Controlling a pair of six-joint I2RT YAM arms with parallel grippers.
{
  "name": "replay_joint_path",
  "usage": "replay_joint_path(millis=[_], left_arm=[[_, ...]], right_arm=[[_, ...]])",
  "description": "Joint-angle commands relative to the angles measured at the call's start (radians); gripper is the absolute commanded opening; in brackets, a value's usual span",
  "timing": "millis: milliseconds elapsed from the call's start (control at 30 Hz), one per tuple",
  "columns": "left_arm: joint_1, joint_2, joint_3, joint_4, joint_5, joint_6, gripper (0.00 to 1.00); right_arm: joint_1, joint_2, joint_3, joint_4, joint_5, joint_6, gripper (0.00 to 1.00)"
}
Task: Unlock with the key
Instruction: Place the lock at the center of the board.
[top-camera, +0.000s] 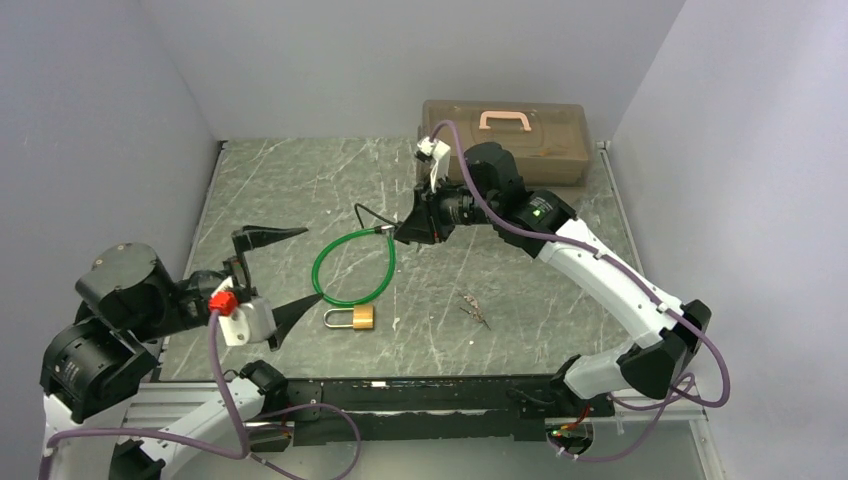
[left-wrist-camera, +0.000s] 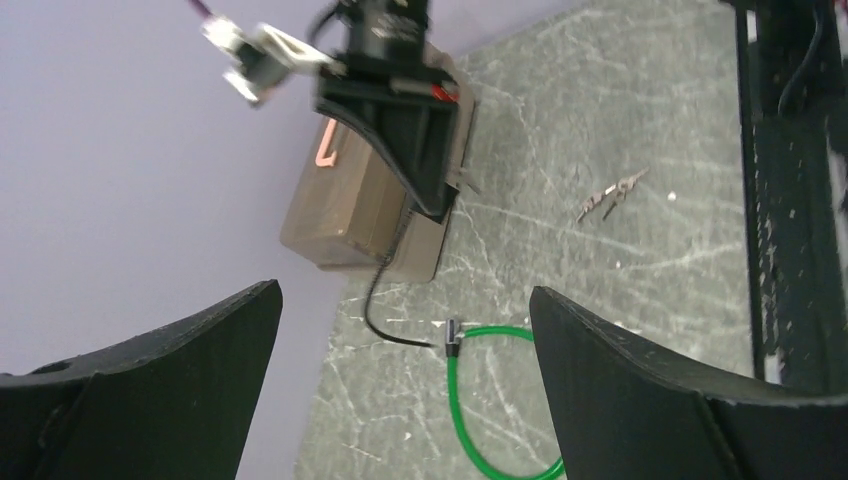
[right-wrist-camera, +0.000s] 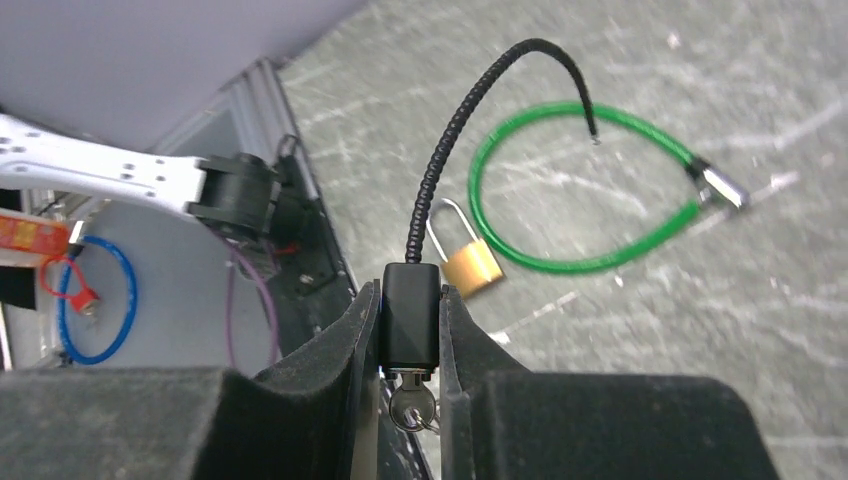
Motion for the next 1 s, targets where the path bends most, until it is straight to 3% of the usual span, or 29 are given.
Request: replay_joint_path(millis=[0, 100, 233, 400, 633, 833, 967], left_arm=[[0.01, 0.017, 0.076, 0.101, -0.051, -0.241, 0.99], [0.015, 0.023, 0.076, 0.156, -0.127, -0.311, 0.99], [0.024, 0.041, 0.017, 0.229, -0.343, -0.388, 0.99], [0.028, 0.176, 0.065, 0.066, -0.436, -0.415, 1.0], [0.072, 0.233, -0.026, 0.004, -0.437, -0.413, 0.99], [0.159, 0.325, 0.0, -0.122, -0.337, -0.41, 0.99], [0.205, 0.347, -0.061, -0.113, -0.291, -0.408, 0.99]], right_arm=[[-0.028, -0.038, -0.108, 0.095, 0.055, 0.012, 0.0], [-0.048, -0.041, -0.174, 0.135, 0.045, 0.018, 0.0], [-0.074, -0.04, -0.248, 0.195, 0.044, 0.026, 0.0], [-0.127, -0.037, -0.355, 0.338, 0.058, 0.049, 0.0], [-0.25, 0.0, -0.484, 0.478, 0.113, 0.102, 0.0], [-0.312, 0.026, -0.552, 0.46, 0.207, 0.109, 0.0], [-0.33, 0.057, -0.573, 0.427, 0.269, 0.108, 0.11]])
